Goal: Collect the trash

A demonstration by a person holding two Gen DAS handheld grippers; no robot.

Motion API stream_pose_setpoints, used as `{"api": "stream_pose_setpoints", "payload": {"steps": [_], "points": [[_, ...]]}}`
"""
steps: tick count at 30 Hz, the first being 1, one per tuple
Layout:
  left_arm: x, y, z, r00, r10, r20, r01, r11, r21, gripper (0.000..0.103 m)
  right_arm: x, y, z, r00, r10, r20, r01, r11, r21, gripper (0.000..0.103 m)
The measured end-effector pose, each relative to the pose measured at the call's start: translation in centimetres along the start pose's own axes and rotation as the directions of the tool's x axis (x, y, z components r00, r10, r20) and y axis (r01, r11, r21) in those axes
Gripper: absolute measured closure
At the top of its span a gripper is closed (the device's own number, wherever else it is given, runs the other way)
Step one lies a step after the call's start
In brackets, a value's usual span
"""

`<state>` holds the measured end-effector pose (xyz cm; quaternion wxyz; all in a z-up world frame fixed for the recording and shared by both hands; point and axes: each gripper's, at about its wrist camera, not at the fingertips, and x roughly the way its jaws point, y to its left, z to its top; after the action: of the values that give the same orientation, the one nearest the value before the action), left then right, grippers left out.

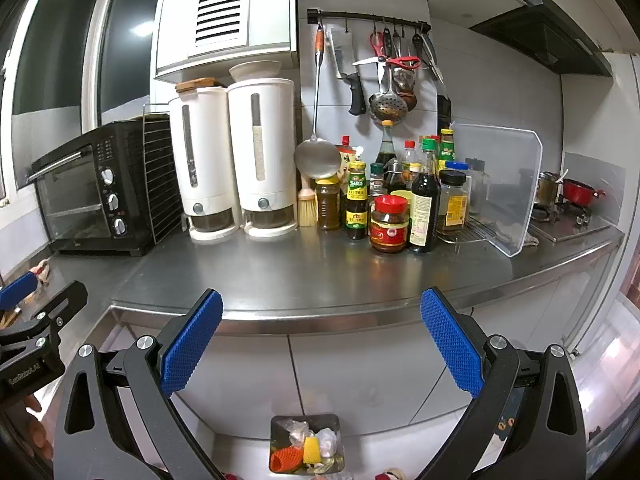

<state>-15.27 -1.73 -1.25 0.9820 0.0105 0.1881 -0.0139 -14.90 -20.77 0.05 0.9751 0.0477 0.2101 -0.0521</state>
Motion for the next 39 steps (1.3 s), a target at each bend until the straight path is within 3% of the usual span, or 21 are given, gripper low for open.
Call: {"api": "stream_pose_setpoints", "payload": {"steps": [39], "points": [[0.79, 0.83, 0.76, 1.000, -0.011, 0.008, 0.011, 1.000, 0.011, 0.008, 0.52, 0.61, 0.16, 1.000, -0.006, -0.006, 0.006, 1.000, 0.004, 0.003]]}}
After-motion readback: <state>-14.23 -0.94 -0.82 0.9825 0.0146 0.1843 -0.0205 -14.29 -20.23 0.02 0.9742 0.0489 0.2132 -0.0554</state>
